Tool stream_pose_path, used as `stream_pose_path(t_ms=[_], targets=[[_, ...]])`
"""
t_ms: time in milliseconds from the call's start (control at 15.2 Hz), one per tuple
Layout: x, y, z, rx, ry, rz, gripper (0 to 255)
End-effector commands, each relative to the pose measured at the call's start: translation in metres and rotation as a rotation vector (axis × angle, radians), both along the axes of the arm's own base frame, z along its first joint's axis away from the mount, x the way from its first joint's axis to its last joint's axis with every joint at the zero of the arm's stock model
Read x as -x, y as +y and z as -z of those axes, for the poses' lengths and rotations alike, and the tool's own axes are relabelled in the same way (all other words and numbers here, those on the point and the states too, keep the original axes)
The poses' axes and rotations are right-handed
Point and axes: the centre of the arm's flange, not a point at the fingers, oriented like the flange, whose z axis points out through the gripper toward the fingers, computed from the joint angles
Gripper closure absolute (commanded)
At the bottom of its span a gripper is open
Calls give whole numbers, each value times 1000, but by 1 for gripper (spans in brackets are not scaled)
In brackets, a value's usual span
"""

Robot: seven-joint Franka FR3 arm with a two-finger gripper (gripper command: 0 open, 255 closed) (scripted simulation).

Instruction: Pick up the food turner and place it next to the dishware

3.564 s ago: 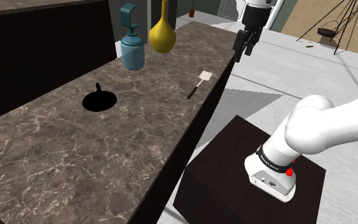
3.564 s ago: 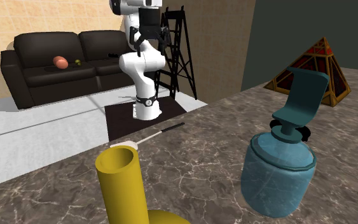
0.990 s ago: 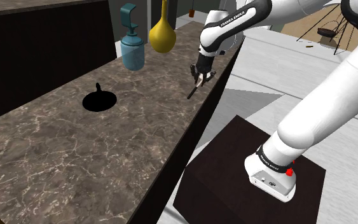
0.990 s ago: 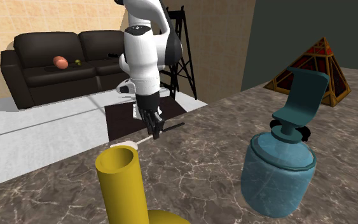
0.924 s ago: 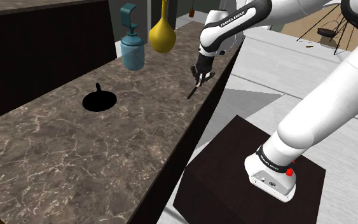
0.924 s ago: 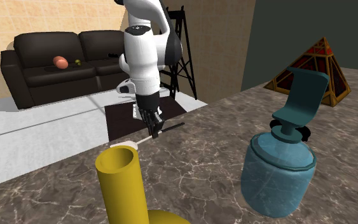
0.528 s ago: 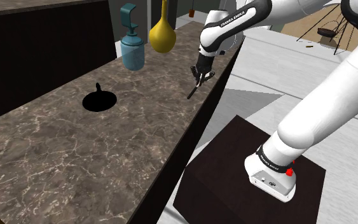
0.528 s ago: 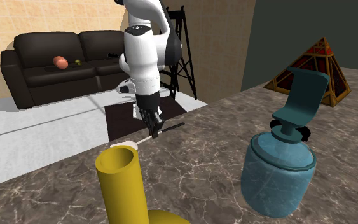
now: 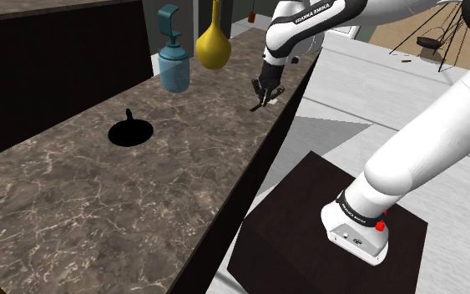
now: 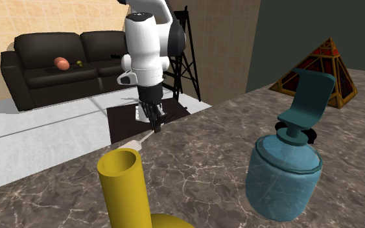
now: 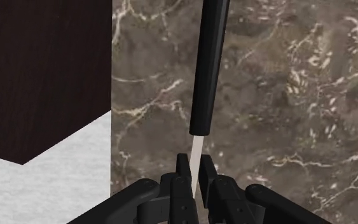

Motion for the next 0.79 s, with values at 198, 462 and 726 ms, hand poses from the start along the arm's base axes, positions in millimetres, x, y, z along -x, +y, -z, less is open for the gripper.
stream_pose_path(t_ms=[198, 462, 726], targets=[[-1, -1, -26, 0, 1, 0, 255], [-1, -1, -47, 0, 1, 0, 255], [-1, -1, -68, 0, 1, 0, 255]])
